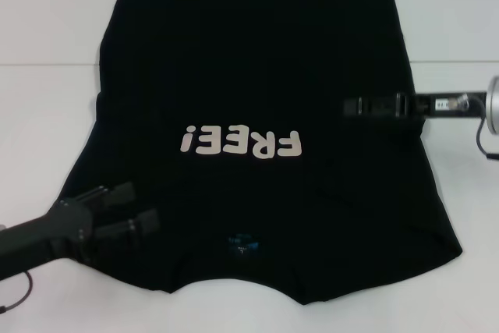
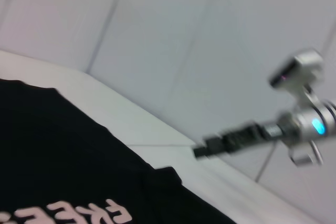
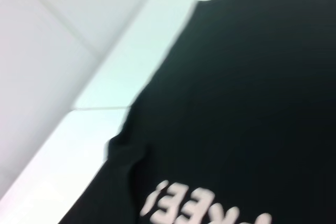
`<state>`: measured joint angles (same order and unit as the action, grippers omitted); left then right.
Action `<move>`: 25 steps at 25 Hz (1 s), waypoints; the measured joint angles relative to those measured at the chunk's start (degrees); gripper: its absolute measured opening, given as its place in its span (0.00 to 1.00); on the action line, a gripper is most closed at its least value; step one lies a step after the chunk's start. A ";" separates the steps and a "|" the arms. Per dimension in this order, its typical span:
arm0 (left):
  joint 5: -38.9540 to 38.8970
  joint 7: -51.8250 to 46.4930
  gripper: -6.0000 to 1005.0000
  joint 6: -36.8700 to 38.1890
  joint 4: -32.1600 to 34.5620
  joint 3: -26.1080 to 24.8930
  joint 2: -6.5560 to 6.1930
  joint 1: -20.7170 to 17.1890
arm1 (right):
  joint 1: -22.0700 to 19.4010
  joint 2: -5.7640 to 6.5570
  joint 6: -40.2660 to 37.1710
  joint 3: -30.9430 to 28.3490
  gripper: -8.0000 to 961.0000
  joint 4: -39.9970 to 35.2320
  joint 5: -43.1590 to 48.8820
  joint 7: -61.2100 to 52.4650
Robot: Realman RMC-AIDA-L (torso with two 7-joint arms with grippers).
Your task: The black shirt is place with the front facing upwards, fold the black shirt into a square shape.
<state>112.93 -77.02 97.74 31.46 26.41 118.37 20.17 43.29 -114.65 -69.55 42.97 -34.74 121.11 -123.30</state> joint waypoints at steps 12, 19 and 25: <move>1.55 -37.43 0.90 -2.17 2.55 -1.89 -5.75 -0.02 | -13.49 -4.01 -15.34 -0.03 0.86 -0.36 -10.15 42.90; 14.12 -59.20 0.90 -8.29 6.73 -1.56 -7.58 2.46 | -15.17 -4.95 -15.58 0.21 0.98 2.98 -10.64 52.84; 18.62 -62.62 0.89 -11.14 4.92 -1.67 -9.08 4.48 | -15.08 -4.90 -15.52 0.15 0.98 3.35 -10.50 53.15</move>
<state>131.55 -139.64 86.59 36.38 24.74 109.30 24.65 28.21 -119.55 -85.07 43.11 -31.39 110.61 -70.15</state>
